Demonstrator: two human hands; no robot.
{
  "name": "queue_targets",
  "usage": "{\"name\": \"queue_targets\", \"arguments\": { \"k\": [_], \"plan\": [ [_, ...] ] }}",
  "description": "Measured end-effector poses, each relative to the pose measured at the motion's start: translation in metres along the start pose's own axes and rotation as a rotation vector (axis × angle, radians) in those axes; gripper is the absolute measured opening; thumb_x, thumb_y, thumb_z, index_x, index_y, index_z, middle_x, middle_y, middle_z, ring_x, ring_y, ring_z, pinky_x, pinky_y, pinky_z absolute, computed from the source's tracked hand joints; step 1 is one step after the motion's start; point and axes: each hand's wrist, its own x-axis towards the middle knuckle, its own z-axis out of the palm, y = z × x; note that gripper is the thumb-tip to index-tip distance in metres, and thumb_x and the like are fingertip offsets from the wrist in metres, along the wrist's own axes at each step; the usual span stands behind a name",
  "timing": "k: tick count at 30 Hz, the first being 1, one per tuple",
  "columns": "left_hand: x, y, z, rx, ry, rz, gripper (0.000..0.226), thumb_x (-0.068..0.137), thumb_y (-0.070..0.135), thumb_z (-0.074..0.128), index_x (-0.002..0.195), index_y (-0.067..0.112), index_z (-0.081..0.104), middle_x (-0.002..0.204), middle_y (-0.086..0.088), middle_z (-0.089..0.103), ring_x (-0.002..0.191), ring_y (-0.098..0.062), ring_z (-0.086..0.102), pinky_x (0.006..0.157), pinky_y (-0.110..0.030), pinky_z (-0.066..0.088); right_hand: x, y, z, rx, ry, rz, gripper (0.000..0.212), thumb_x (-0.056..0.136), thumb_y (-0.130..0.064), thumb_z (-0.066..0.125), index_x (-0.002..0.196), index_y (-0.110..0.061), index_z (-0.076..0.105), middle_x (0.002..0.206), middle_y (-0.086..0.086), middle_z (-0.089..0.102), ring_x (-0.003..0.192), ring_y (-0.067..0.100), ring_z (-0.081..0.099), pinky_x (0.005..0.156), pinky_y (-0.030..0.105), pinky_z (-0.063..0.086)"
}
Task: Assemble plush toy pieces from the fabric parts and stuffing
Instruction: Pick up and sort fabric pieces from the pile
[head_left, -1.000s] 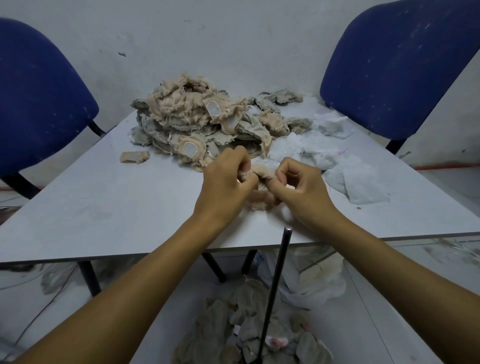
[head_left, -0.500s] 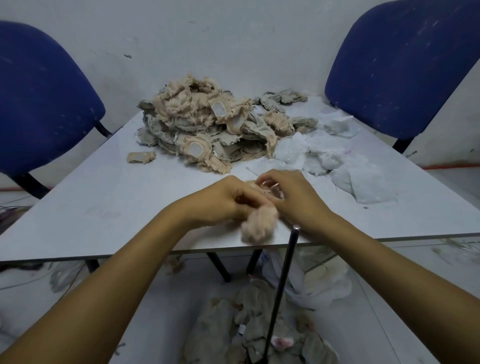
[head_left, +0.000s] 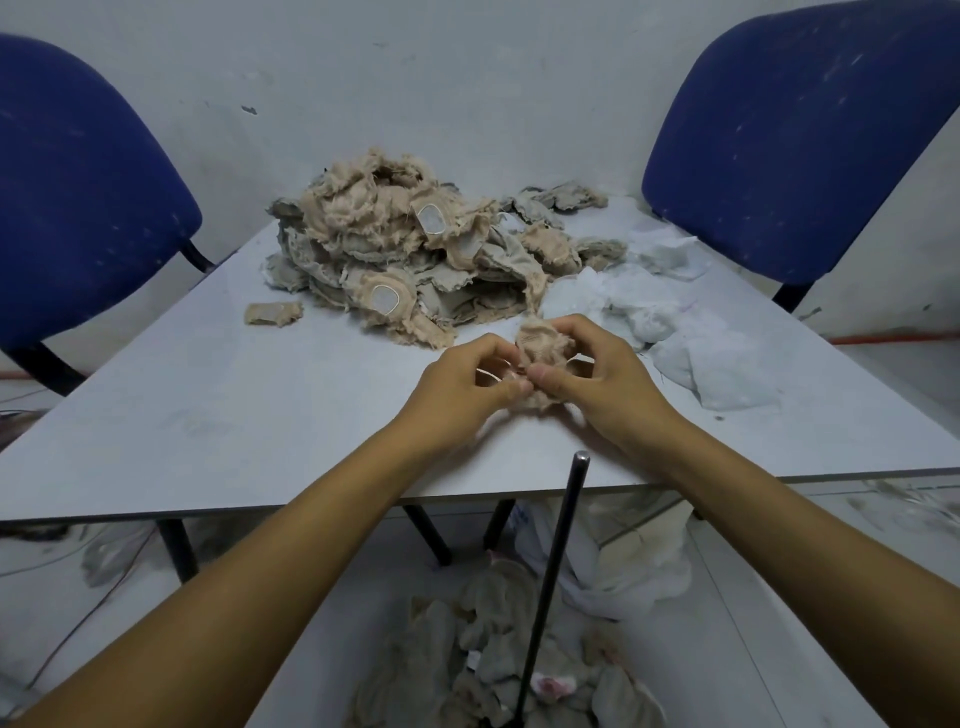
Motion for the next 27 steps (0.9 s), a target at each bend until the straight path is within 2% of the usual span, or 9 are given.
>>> {"name": "queue_targets", "arguments": {
  "k": [2,5,7,10,13,17,21,23,27],
  "plan": [
    [0.001,0.0,0.002,0.008,0.038,-0.002,0.009,0.087,0.012,0.073,0.09,0.017,0.066,0.09,-0.009,0.069,0.081,-0.032,0.064,0.086,-0.048,0.051,-0.001,-0.002,-0.002,0.069,-0.05,-0.002,0.032,0.093,-0.015,0.068,0.123,-0.01,0.058,0.112,0.029,0.058,0.094,0.044,0.067,0.089,0.057,0.054],
    [0.003,-0.002,0.005,0.079,0.063,-0.023,0.014,0.089,0.012,0.071,0.081,0.021,0.062,0.083,-0.002,0.062,0.072,-0.016,0.054,0.076,-0.041,0.048,-0.001,-0.005,-0.003,0.135,-0.127,-0.018,0.034,0.094,-0.021,0.06,0.127,-0.01,0.058,0.107,0.031,0.061,0.091,0.035,0.069,0.085,0.046,0.058],
    [0.003,-0.002,0.005,0.108,0.071,-0.033,0.02,0.09,0.009,0.068,0.077,0.022,0.059,0.087,-0.005,0.059,0.07,-0.013,0.052,0.069,-0.031,0.043,0.0,-0.006,-0.003,0.134,-0.206,-0.026,0.035,0.096,-0.019,0.056,0.131,-0.011,0.055,0.102,0.026,0.066,0.091,0.031,0.07,0.084,0.038,0.058],
    [0.004,-0.002,0.0,-0.06,0.079,-0.059,0.024,0.091,0.002,0.064,0.075,0.02,0.061,0.078,-0.001,0.058,0.063,-0.009,0.051,0.062,-0.024,0.042,0.001,-0.006,-0.002,0.103,-0.292,-0.032,0.035,0.096,-0.011,0.061,0.131,-0.013,0.054,0.101,0.015,0.072,0.093,0.022,0.071,0.082,0.029,0.057],
    [0.004,-0.002,-0.003,-0.222,0.104,-0.067,0.024,0.093,-0.003,0.059,0.077,0.015,0.062,0.068,0.001,0.058,0.058,-0.006,0.051,0.053,-0.019,0.041,0.002,-0.008,-0.003,0.035,-0.269,-0.034,0.027,0.091,-0.013,0.069,0.116,-0.01,0.059,0.09,0.015,0.072,0.08,0.019,0.068,0.077,0.029,0.054],
    [0.004,-0.004,-0.002,-0.326,0.091,-0.06,0.025,0.095,-0.004,0.054,0.077,0.013,0.057,0.065,0.0,0.054,0.053,-0.007,0.046,0.046,-0.019,0.035,0.003,-0.006,0.0,-0.018,-0.237,-0.039,0.013,0.088,-0.016,0.072,0.092,-0.009,0.062,0.073,-0.005,0.063,0.066,0.005,0.057,0.064,0.018,0.045],
    [0.004,-0.001,-0.008,-0.375,-0.103,-0.039,0.009,0.082,0.011,0.069,0.081,0.01,0.06,0.069,-0.005,0.057,0.055,-0.014,0.05,0.051,-0.025,0.04,0.003,0.0,0.003,-0.036,-0.096,-0.012,0.019,0.087,-0.024,0.075,0.087,-0.009,0.063,0.065,-0.008,0.059,0.06,0.005,0.051,0.06,0.021,0.04],
    [0.004,-0.001,-0.013,-0.469,-0.196,-0.065,0.021,0.071,0.007,0.069,0.09,0.007,0.06,0.077,-0.007,0.062,0.064,-0.016,0.058,0.057,-0.025,0.046,0.004,0.001,0.004,-0.023,-0.051,0.004,0.024,0.085,-0.028,0.076,0.09,-0.008,0.064,0.069,0.002,0.064,0.064,0.009,0.056,0.063,0.03,0.046],
    [0.004,-0.003,-0.015,-0.504,-0.156,-0.083,0.027,0.069,-0.001,0.069,0.094,0.006,0.062,0.081,-0.008,0.064,0.073,-0.021,0.063,0.068,-0.03,0.054,0.005,0.0,0.006,0.027,-0.002,0.018,0.033,0.077,-0.037,0.077,0.088,-0.008,0.066,0.081,0.02,0.071,0.071,0.024,0.064,0.072,0.048,0.053]
  ]
}}
